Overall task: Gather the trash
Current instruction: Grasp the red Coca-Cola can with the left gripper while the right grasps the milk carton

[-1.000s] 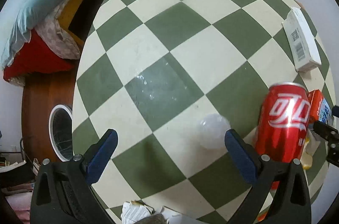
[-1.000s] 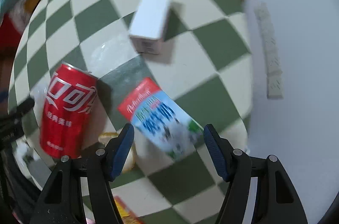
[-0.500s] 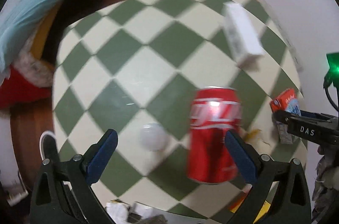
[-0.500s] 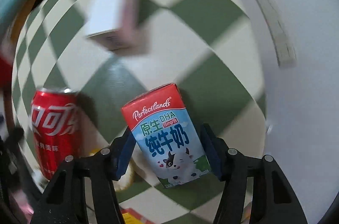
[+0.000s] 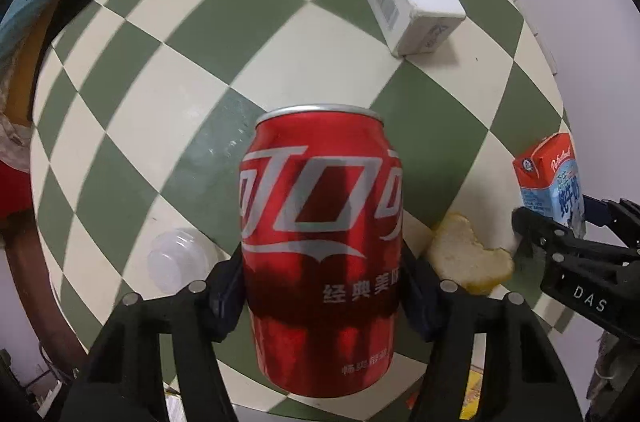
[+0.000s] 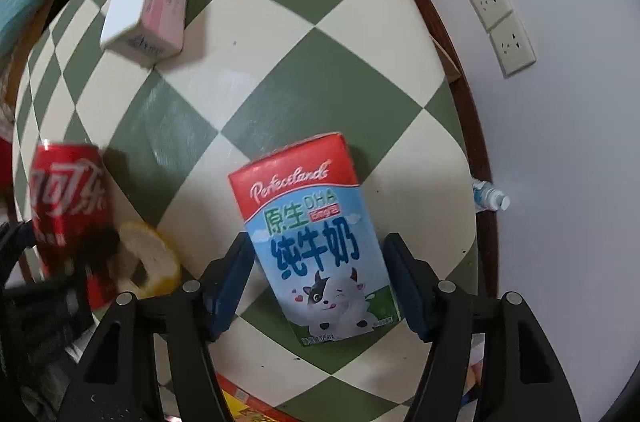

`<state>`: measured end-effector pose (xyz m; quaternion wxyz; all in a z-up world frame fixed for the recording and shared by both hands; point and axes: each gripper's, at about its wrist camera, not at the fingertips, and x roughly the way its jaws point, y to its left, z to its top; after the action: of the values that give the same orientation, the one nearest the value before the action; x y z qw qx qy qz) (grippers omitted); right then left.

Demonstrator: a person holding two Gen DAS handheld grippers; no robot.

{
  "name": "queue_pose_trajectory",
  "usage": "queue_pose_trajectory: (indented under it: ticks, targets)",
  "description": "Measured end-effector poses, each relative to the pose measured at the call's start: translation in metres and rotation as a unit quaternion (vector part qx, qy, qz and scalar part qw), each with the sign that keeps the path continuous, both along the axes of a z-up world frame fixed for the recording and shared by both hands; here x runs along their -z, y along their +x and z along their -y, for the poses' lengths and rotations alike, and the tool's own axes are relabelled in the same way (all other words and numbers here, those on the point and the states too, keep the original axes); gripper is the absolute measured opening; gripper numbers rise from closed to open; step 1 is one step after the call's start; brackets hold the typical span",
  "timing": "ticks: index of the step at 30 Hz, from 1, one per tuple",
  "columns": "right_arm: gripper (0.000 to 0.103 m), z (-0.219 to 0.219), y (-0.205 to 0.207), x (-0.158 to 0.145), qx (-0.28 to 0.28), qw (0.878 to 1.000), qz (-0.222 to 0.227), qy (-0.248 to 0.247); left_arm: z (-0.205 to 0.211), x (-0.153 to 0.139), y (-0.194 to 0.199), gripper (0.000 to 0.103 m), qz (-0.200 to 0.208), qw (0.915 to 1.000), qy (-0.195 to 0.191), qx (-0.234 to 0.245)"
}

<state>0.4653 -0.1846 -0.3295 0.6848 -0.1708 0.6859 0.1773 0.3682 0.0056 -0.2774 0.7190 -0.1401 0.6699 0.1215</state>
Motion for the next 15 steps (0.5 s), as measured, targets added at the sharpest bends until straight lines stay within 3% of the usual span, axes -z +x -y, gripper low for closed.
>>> queue_pose_trajectory:
  ticks: [5, 7, 8, 15]
  targets:
    - [0.067, -0.003, -0.011, -0.004, -0.013, 1.000, 0.024, -0.002, 0.005, -0.003, -0.003, 0.062, 0.012, 0.9997, 0.019, 0.001]
    - [0.060, -0.003, -0.018, -0.009, -0.010, 0.999, 0.036, 0.006, 0.005, -0.006, -0.008, 0.061, 0.016, 0.9995, 0.026, 0.000]
    - [0.052, -0.001, -0.019, -0.010, -0.006, 0.999, 0.041, 0.009, 0.007, -0.007, -0.009, 0.061, 0.019, 0.9994, 0.031, -0.001]
    - [0.051, 0.003, -0.035, -0.017, 0.025, 0.997, 0.074, 0.031, 0.023, -0.031, -0.035, 0.061, 0.057, 0.9965, 0.061, -0.005]
